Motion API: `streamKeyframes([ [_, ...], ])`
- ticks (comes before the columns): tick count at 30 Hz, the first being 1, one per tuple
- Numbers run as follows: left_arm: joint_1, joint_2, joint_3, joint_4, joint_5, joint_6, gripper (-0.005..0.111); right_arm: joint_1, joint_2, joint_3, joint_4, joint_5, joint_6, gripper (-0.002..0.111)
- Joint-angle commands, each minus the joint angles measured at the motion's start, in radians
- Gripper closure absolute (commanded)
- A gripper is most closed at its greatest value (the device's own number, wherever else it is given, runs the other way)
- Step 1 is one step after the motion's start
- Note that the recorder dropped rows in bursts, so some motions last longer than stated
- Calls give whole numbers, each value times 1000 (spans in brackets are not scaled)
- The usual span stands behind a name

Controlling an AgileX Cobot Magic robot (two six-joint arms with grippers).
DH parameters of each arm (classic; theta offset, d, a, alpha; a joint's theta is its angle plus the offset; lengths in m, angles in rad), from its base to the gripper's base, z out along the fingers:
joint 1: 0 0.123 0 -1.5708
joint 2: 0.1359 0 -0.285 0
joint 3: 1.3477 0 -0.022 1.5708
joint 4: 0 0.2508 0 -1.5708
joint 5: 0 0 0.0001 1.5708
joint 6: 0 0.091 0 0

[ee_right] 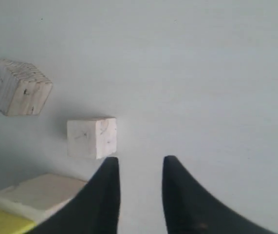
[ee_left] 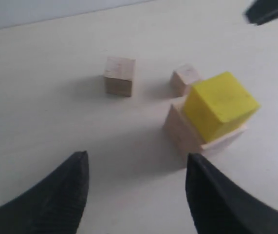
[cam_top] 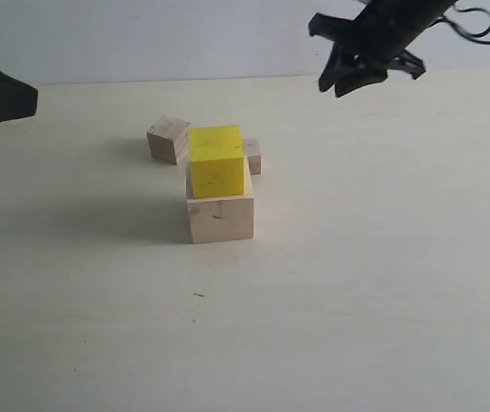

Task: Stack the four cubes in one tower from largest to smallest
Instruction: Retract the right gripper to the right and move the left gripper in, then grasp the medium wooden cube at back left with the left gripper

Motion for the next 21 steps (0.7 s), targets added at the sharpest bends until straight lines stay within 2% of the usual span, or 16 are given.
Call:
streamKeyframes([
  [1,114,137,-42,44,-39,-23,49,-71,-96,-7,-19,94,-80,108],
  [4,165,255,-109,44,-39,-18,49,-105,-181,-3,-46,94,-81,108],
  [9,167,446,-272,-15,-29,80,49,-104,-338,9,-124,68,-51,108],
  [12,166,628,-456,-207,29,261,45,-104,-532,131,-86,24,-51,108],
  [14,148,721,-564,-257,61,353,41,-104,-653,230,-86,5,-57,108],
  [21,78,1024,-869,-202,143,426,29,-104,-994,524,-86,-17,-74,108],
])
